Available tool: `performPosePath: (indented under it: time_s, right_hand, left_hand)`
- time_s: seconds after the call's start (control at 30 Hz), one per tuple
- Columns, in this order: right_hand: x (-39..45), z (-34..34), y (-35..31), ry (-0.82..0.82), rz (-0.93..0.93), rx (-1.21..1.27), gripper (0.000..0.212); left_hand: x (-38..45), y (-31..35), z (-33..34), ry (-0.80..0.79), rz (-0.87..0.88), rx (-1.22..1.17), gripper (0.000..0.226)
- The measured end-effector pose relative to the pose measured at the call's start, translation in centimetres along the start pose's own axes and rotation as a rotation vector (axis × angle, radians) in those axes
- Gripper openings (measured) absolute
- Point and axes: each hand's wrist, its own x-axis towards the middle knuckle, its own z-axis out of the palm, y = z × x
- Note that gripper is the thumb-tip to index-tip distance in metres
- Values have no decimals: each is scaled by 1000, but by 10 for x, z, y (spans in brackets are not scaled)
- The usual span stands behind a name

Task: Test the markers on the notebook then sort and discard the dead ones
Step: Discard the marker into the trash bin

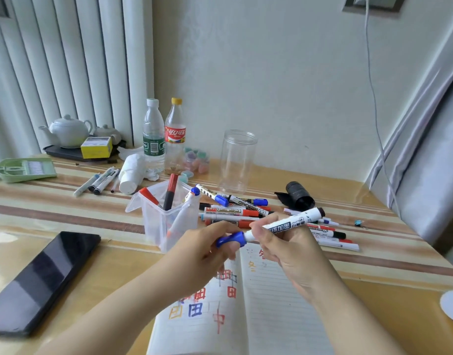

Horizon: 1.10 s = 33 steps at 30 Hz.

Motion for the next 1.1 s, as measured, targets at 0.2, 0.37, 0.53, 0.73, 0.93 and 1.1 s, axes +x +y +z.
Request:
performPosePath:
  time_s: [0.2,0.37,0.53,0.73,0.93,1.1]
  right_hand:
    - [6,16,4,69,28,68,30]
    - [10,31,9,112,-44,162,31]
    - [13,43,13,58,-79,179,30]
    - [18,63,16,14,-110,193,29]
    - [19,95,19,9,-121,204,30]
    - [19,123,19,-69,-82,271,36]
  left_hand:
    - [-5,0,-10,31,-35,6,8]
    - [-12,0,-14,101,25,81,15]
    - [-17,-3,-20,155,72,102,17]
    - [-28,-6,-35,209,55,112,15]
    - [-51,-8,-51,278,62,169,13]
    - [-70,-17,-62,317,26,219,14]
